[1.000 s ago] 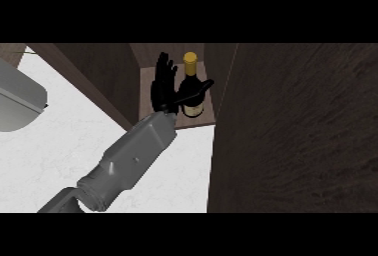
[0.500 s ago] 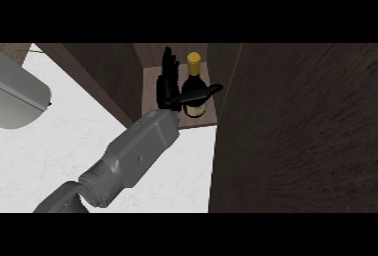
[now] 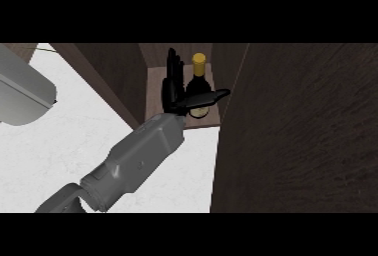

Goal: Pick up the wine, place it into the cabinet and close the cabinet

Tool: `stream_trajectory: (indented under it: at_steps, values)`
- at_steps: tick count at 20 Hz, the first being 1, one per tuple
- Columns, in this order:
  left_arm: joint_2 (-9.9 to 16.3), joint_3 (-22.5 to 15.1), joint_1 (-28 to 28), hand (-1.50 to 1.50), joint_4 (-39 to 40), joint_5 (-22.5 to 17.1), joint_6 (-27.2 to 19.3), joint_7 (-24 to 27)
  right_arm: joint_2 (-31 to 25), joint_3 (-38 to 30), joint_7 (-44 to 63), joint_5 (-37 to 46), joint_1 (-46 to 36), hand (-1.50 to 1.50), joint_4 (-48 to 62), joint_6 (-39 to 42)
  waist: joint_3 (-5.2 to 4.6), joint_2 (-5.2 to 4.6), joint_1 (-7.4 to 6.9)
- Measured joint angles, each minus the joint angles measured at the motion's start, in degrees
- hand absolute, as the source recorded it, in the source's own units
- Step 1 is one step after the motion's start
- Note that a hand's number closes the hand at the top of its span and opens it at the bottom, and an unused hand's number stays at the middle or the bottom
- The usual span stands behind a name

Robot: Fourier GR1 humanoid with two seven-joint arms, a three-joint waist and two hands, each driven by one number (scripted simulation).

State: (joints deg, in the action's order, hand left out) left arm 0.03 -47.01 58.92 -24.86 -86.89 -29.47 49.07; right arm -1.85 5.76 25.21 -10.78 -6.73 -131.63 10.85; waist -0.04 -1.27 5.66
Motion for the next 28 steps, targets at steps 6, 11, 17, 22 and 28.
stream_trajectory:
  at_steps: [6, 11, 17, 22, 28]
  values:
    - [0.03, -2.13, -0.84, -1.50, -2.95, -1.83, 0.58, 0.50, -0.05, -0.31, 1.13, -0.41, 0.27, -1.50, -0.81, -0.52, 0.01, 0.26, -1.01]
    - [0.08, -4.77, -3.32, -1.50, -6.20, -1.96, 1.07, 1.62, -0.47, -0.93, 2.22, -0.05, 0.13, -1.50, -1.09, -1.06, 0.02, 0.58, -2.25]
    - [0.17, -7.03, -5.47, -1.50, -9.12, -1.60, 0.40, 3.47, 0.18, 0.39, 1.69, 1.36, 1.72, -1.50, -2.00, -1.77, 0.02, 0.80, -3.07]
    - [0.09, -6.37, -7.88, -1.50, -12.08, 1.86, -0.60, 4.12, 0.08, 0.36, 3.34, 1.96, 2.35, -1.50, -3.81, -2.71, 0.03, 1.12, -4.42]
    - [1.12, -5.09, -13.18, -1.50, -18.23, 8.09, -1.32, 3.94, -0.29, -0.86, 4.05, 1.64, 1.89, -1.50, -4.28, -3.21, 0.04, 1.34, -5.44]
